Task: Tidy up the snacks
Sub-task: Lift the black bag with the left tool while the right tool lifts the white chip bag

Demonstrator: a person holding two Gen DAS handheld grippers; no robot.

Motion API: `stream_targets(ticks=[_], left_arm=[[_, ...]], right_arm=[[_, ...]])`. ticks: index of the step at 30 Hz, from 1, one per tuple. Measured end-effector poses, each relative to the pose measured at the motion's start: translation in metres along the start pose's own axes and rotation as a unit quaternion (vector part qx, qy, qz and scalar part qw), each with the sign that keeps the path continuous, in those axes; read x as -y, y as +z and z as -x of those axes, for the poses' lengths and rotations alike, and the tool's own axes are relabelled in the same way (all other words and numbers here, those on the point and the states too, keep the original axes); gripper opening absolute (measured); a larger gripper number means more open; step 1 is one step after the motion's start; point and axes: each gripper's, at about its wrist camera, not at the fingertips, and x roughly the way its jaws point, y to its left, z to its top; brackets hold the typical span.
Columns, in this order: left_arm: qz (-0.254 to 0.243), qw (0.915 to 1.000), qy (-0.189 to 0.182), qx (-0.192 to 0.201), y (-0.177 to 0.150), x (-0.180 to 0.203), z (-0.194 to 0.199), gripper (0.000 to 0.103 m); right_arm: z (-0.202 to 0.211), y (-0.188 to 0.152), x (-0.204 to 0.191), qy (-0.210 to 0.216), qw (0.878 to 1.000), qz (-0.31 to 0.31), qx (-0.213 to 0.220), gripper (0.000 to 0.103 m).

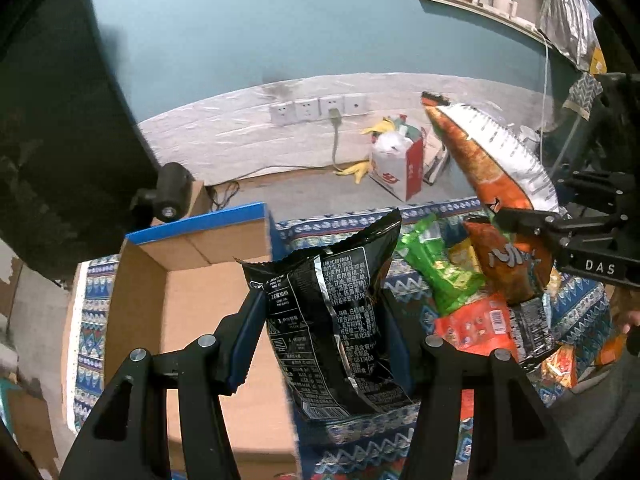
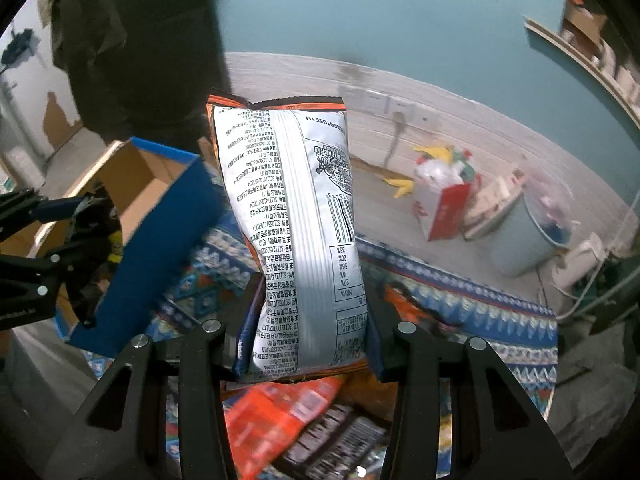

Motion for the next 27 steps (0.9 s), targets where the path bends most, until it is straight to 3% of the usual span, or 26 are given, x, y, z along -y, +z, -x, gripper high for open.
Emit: stream_targets(ticks=[9,27], left_arm=[[0.029,0.9995,0.012,-0.001,-0.011,-0.038,0.003,0.058],[0.095,0.9932,0.054,-0.04,-0.056,-0.122,-0.01,0.058]], right_arm=[[-0.021,0.021,-0.044,0.032,0.999,0.03,-0.01,0.043],[-0.062,0.049,-0.145,0.093,0.992,0.079,-0.037,0.043]])
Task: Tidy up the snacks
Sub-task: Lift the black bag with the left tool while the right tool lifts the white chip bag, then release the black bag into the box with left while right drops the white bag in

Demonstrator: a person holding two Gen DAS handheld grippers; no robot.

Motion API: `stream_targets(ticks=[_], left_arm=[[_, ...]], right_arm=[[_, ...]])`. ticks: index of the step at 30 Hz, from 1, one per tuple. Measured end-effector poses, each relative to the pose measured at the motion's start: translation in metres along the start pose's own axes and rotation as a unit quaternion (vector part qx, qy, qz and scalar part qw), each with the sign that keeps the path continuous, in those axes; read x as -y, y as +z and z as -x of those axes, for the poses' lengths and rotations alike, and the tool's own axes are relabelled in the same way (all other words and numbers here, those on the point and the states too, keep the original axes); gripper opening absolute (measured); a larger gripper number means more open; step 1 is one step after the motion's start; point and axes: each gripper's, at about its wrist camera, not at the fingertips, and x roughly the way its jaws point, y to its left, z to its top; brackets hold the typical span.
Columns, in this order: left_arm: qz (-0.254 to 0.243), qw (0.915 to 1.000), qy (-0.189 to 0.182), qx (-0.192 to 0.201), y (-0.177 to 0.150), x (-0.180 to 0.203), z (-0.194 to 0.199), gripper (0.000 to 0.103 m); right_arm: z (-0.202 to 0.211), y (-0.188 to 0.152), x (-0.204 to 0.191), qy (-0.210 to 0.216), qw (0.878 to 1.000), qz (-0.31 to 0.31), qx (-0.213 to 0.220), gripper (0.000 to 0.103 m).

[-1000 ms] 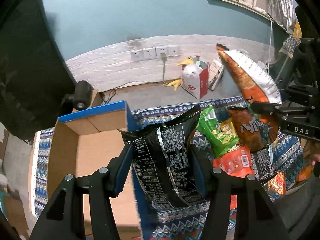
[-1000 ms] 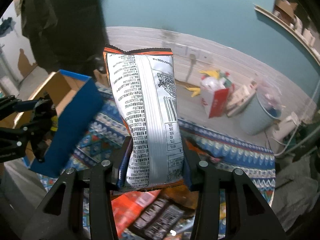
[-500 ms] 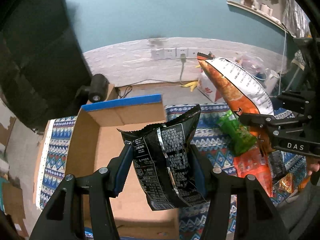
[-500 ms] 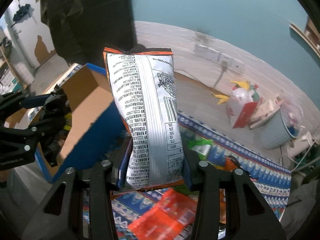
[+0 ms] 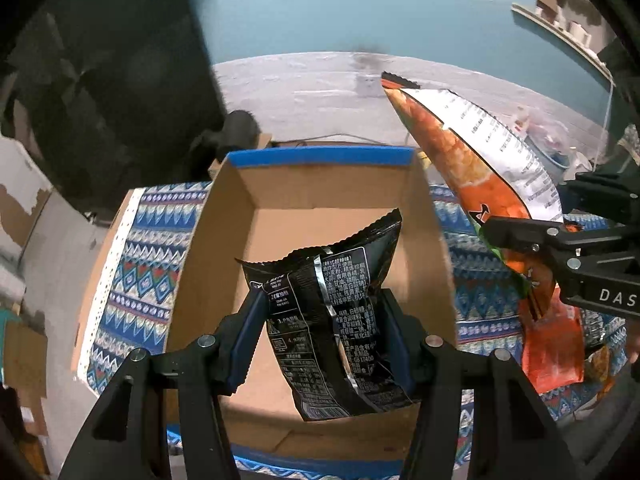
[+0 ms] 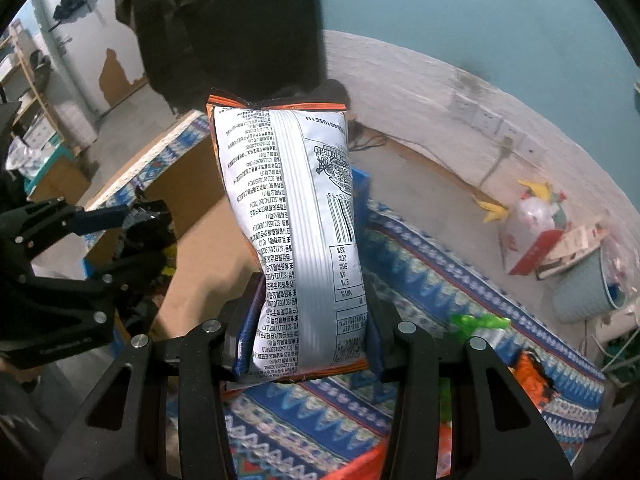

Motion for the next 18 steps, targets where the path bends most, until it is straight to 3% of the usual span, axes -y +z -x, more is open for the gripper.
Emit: stream_targets(ticks=[12,18], left_arm=[[0.035,0.9977,0.045,-0.038,-0.016,-0.041,-0.022,0.055],[0.06,0.9961,0.038,-0.052,-0.023,-0.056,-0.022,0.06]], right_arm=[[-0.04,0.017,-0.046,0.033,0.999,0.014,-0.029,0.043],[-0.062,0.019,-0.06,0.042,0.998,0.015,-0.052,0.044]])
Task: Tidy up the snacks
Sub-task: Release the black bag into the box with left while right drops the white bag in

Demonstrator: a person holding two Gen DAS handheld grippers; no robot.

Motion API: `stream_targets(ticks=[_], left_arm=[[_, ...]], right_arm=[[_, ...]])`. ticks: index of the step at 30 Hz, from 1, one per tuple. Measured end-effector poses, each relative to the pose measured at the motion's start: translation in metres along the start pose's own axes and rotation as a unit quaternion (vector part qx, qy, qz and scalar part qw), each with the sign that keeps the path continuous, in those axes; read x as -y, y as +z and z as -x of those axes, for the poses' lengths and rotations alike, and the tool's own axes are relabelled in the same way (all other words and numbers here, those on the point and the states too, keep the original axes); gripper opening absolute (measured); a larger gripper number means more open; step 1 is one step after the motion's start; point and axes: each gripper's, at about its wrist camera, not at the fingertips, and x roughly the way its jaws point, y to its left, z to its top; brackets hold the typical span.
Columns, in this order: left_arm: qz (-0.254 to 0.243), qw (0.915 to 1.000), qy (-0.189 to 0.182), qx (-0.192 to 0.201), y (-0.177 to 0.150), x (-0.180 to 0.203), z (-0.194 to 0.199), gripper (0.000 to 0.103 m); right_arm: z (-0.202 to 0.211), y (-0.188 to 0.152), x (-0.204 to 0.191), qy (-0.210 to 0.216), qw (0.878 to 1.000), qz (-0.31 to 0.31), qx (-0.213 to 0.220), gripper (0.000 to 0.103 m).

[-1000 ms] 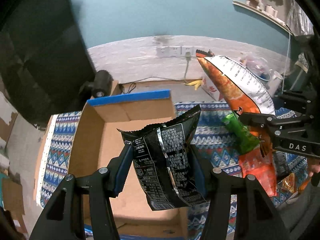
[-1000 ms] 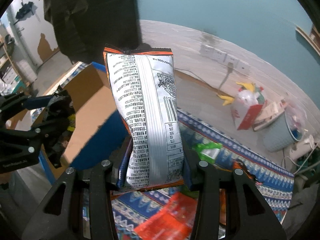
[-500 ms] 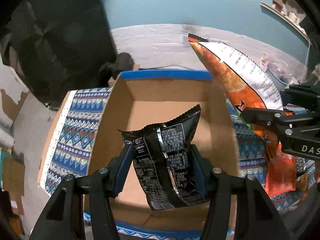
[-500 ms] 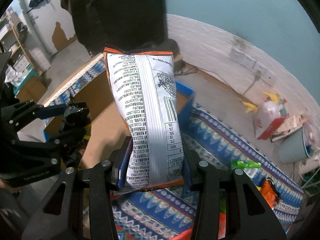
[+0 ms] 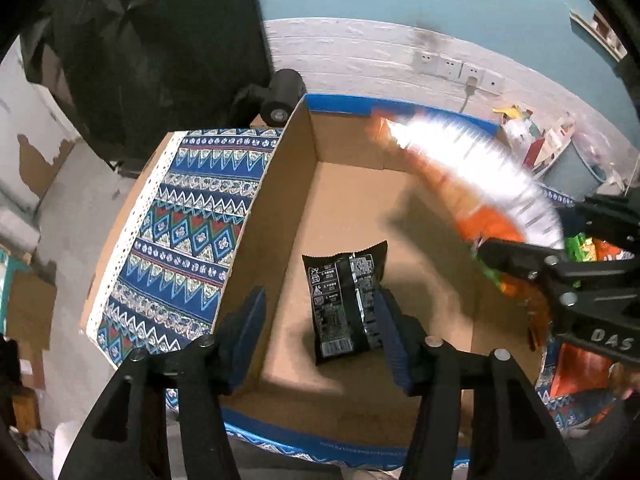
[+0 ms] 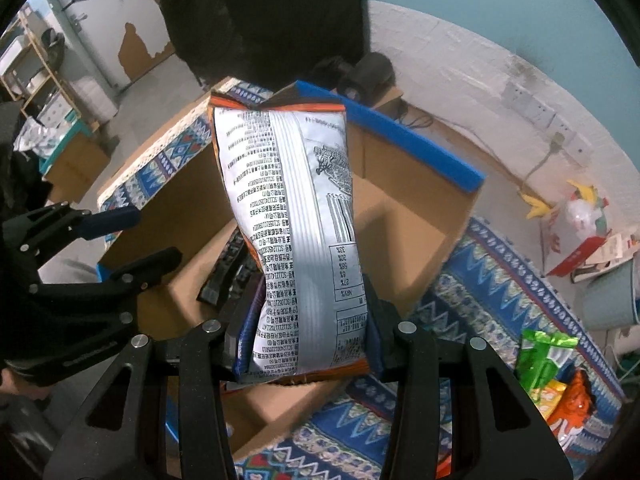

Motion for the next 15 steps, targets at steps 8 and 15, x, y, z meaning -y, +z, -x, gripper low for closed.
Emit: stream_targets(ticks=[8,15], left_arm=[[-0.006,0.9997,0.018,0.014,0.002,0.002,0.008,0.072],[-0.011,0.9997,-0.004,0.021,0.006,0.016,0.02,0.072]], right_arm=[[-0.001,0.001,-0.004,-0.001,1.0,-0.006,0.001,0.065],[0.024,-0.009,0.01,-0.019,0.999,-0.014,0.024,0.071]])
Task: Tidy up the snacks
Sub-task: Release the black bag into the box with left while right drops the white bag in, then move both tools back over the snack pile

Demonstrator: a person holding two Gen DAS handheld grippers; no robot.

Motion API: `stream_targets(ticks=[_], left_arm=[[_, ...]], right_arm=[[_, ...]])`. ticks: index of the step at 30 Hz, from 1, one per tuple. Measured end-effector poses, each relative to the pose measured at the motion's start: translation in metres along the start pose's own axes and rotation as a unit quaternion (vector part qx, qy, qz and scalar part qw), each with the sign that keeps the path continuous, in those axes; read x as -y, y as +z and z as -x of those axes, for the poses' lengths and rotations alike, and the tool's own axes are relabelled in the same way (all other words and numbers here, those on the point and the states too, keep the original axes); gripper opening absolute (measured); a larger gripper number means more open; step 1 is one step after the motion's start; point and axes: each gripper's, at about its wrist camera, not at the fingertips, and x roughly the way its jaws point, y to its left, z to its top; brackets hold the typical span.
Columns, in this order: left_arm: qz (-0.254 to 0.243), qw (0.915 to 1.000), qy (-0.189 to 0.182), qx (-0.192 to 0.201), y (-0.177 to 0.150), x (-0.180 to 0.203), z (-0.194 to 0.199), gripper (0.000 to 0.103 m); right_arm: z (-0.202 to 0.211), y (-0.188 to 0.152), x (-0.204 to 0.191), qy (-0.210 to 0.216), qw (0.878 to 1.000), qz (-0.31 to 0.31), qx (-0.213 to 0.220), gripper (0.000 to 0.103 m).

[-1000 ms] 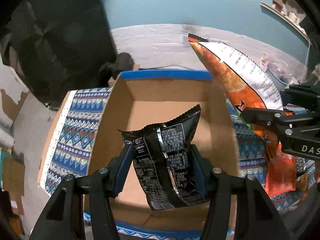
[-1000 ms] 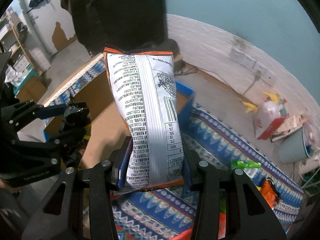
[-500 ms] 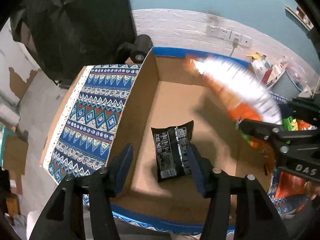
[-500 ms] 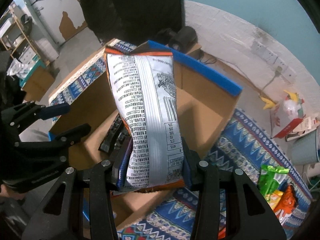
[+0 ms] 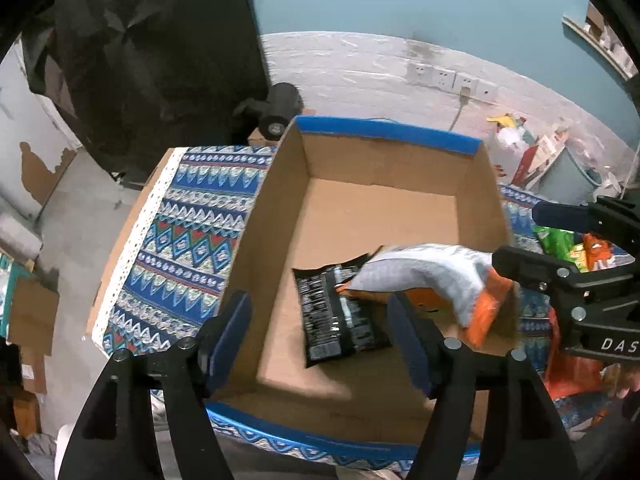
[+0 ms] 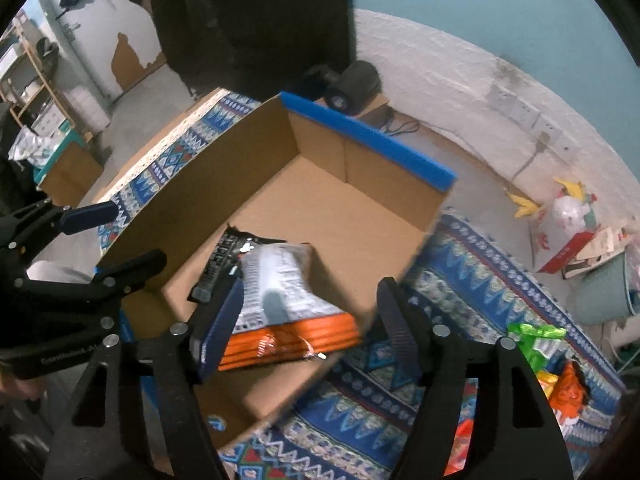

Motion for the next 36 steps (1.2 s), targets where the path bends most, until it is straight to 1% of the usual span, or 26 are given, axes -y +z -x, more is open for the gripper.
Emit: stream_targets(ticks=[4,8,15,18,24,27,30,36], left_arm=[[-0.011,0.9998,-0.013,0.007,0.003,0.016,0.008,0.072],[-0.029,0.9991,-0.03,0.013,0.006,0.039,0.015,0.074],[-0.071,0.9957,-0.059,0.014,0.005,0.085,0.023,0.074],[-0.091,0.9936,-0.065,0.013,0.004,0.106,0.024,0.076],[-0.121,0.9887,-0.088,-0.004,0.002,0.146,0.02,0.076],[-0.137,0.9861,-0.094,-0.011,-0.002,0.167,0.019,0.076],[-0.153,0.9833,-0.097,-0.018,-0.008,0.186,0.017,0.077],[-0.185,0.975,-0.114,-0.046,-0.024,0.225,0.009,0.077]], right_arm=[[0.02,-0.009,0.017,-0.005,1.0,-0.014,0.014,0.072],[0.034,-0.021,0.034,-0.02,0.999,-0.02,0.017,0.072],[0.056,-0.054,0.07,-0.045,0.998,-0.044,0.012,0.072],[0.065,-0.07,0.087,-0.056,0.997,-0.059,0.009,0.072],[0.082,-0.105,0.122,-0.076,0.993,-0.093,0.004,0.072],[0.09,-0.118,0.138,-0.082,0.991,-0.109,0.004,0.072],[0.098,-0.134,0.155,-0.091,0.986,-0.138,0.007,0.072],[0.112,-0.162,0.179,-0.102,0.981,-0.165,0.01,0.072]])
